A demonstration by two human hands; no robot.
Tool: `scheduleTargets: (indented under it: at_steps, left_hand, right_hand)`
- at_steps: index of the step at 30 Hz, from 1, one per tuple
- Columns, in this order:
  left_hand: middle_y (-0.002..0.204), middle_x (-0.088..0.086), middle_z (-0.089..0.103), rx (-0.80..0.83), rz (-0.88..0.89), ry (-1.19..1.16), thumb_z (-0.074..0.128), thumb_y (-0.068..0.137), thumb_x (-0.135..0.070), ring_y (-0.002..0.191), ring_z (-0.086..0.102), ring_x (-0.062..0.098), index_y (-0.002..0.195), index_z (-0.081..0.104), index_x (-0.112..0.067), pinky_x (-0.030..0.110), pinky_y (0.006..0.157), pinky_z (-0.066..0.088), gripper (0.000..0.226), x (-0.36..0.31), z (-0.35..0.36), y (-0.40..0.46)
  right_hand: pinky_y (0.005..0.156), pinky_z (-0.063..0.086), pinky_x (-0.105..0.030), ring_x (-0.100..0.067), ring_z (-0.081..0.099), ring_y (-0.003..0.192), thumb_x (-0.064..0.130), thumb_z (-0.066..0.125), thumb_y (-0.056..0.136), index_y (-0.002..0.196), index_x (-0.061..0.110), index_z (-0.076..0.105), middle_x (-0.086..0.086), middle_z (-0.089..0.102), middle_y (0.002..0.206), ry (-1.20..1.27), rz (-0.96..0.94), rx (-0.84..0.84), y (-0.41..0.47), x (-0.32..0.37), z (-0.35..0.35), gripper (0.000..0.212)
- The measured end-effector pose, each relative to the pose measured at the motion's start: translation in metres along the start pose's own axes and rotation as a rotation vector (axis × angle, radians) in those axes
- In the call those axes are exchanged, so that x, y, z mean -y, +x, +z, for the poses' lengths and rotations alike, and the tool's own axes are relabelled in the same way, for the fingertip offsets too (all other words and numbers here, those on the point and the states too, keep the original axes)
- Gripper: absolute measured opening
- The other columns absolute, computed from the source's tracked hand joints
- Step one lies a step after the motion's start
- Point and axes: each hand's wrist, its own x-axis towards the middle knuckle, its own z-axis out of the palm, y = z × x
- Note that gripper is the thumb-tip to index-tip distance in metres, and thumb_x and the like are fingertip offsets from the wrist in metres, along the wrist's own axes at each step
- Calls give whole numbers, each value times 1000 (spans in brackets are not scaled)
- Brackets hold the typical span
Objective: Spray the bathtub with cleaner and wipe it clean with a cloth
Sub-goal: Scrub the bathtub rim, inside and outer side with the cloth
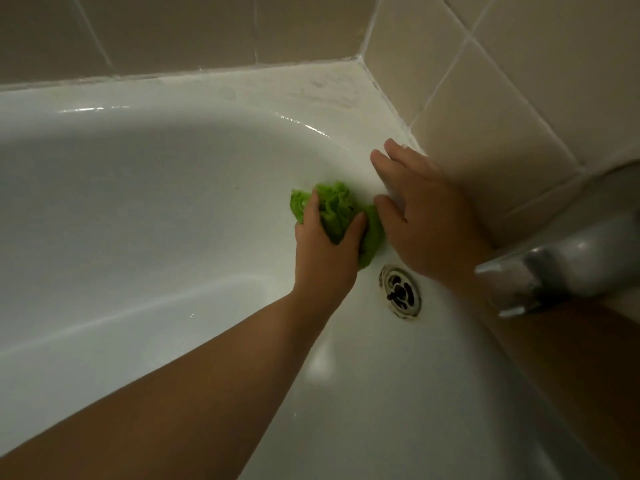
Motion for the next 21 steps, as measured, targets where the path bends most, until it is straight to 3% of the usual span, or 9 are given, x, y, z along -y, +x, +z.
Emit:
scheduleTargets:
  at_steps: [2,4,7,10,12,16,18,20,21]
  left_hand:
    - [140,-2,42,-30,93,16,73,92,-43,125,49,10,159,29,-34,29,107,45,80,-5,-4,1]
    - [146,4,36,-111,135,12,70,96,-38,133,44,16,161,23,-34,29,111,41,80,-7,-1,6]
    - [154,5,30,-143,-25,-55,64,98,-47,140,42,26,162,17,-36,36,112,40,80,-6,11,3]
    - [153,1,29,17,-128,-68,66,95,-50,137,43,25,162,15,-38,42,109,47,85,3,13,-13]
    - [152,-2,28,35,-6,-68,70,95,-40,136,42,20,160,18,-39,38,109,47,83,0,8,-15]
    - [159,6,22,-202,249,13,66,98,-35,145,37,21,161,20,-39,33,114,40,78,-1,4,13]
    - [163,7,18,-252,66,-33,60,100,-44,146,37,28,162,12,-40,39,115,39,78,7,9,20]
    - [165,6,14,-134,-244,-104,58,100,-49,144,37,34,163,4,-39,48,115,40,84,12,12,17]
    - [165,4,12,-45,-306,-124,62,98,-46,144,36,34,163,1,-39,50,113,42,90,15,9,14]
  right_hand:
    - [118,31,-42,-31,34,150,18,52,101,154,11,45,-12,38,162,2,-2,-18,0,1,0,54]
    - [117,32,-39,-32,37,148,14,52,100,151,9,48,-14,42,160,6,1,-43,0,1,1,52]
    - [116,25,-28,-32,40,147,9,53,99,150,7,50,-16,45,157,-3,-9,-61,2,1,3,51]
    - [116,22,-27,-33,40,146,9,54,98,150,6,49,-17,45,157,-6,-42,-60,5,0,3,52]
    - [118,20,-27,-31,38,148,10,54,100,152,6,47,-17,43,159,-1,-52,-46,8,-3,3,53]
    - [120,20,-29,-30,37,149,16,52,98,152,7,46,-17,41,159,16,-61,-48,13,-6,6,55]
    - [120,21,-31,-31,38,148,17,51,97,152,6,47,-17,42,159,21,-55,-54,14,-5,7,56]
    - [120,21,-31,-30,38,149,18,51,95,152,7,47,-16,42,159,30,-52,-52,14,-5,7,58]
    - [120,21,-32,-30,37,149,18,51,95,152,7,47,-16,41,159,30,-53,-48,15,-4,7,59]
